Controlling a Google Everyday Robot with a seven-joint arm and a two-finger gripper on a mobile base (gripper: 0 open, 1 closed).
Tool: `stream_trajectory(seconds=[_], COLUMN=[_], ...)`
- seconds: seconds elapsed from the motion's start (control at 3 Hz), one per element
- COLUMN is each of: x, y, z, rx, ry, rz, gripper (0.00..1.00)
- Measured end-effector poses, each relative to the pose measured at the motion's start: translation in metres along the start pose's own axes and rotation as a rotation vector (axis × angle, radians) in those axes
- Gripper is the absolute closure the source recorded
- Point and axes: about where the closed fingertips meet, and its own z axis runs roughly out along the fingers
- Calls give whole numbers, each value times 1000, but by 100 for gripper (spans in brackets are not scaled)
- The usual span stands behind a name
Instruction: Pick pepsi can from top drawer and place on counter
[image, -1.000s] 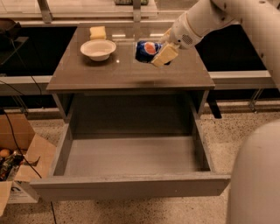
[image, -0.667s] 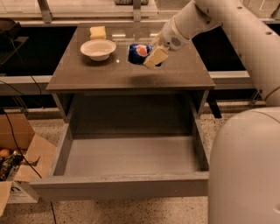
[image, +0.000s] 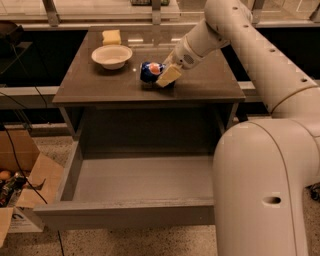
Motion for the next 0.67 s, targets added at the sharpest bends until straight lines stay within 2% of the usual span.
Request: stream_trajectory(seconds=[0.33, 0.67], x=[1, 1], y=[-1, -1], z=[2, 2], rx=[-1, -1], ry=[0, 0], rz=[1, 1], gripper=[2, 0])
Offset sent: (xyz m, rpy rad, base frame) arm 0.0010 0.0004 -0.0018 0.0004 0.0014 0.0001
